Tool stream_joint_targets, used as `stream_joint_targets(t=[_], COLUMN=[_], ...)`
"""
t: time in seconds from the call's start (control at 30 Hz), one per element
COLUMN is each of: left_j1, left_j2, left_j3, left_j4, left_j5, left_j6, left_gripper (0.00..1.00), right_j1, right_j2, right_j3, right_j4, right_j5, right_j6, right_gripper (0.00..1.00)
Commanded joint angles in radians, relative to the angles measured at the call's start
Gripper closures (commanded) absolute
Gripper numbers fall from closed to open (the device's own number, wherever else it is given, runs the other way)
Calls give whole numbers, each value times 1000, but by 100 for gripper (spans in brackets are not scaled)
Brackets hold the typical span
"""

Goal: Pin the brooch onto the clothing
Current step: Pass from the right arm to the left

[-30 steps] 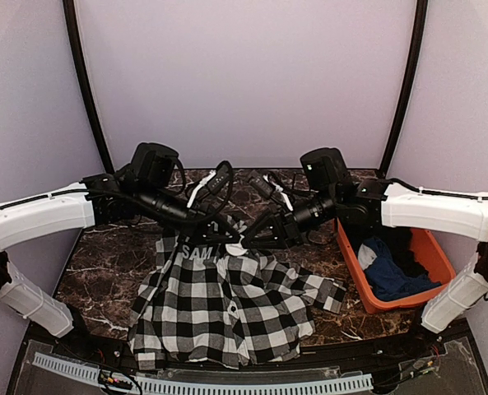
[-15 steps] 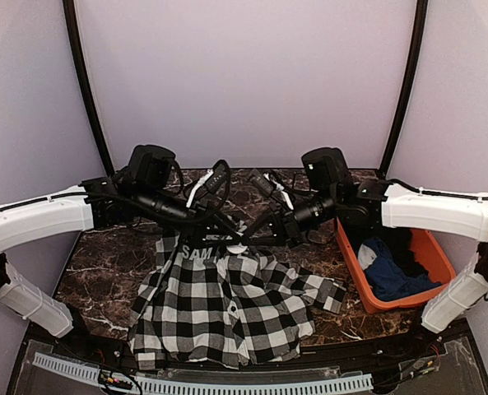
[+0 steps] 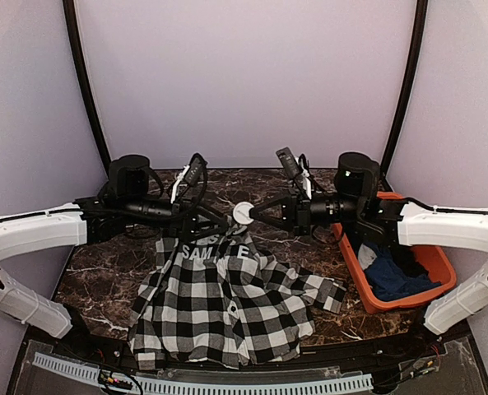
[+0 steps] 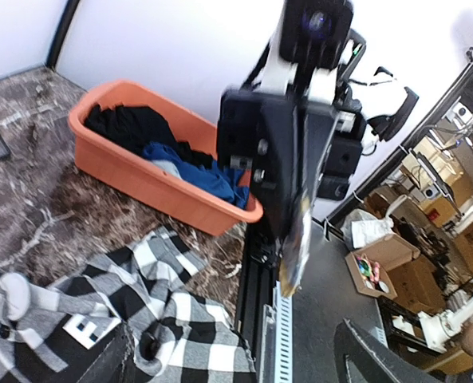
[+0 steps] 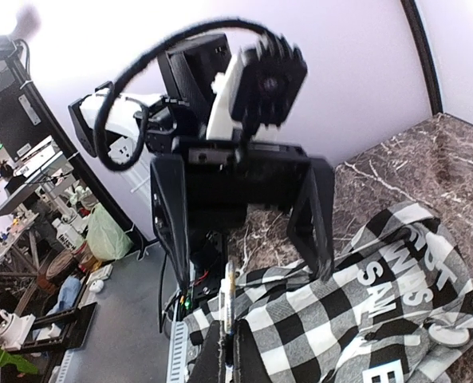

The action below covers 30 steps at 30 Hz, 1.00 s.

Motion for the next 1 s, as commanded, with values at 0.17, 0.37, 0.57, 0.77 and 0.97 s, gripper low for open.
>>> stream_joint_targets(t=[0.17,0.37,0.57,0.77,0.97], left_j1=[-33,-33,-33,-34,-32], left_j2=[45,49,60,71,65], left_j3=[48,39,47,53,44], left_j4=[-6,58,52,18,51], left_j5=[90,58,47,20,25], left_j6=[7,-14,-13,-1,-15], left_gripper=[32,52,58,56,60], right_j1=[7,19,34,46,52], right_j2=[12,37,51,70,85], right_j3=[-19,-55,-75,-67,-66], right_j4=[142,211,262,275,269], right_j5=[98,126,129,111,109], right_j6=[61,114,148,155,154], right_gripper=[100,100,100,100,100])
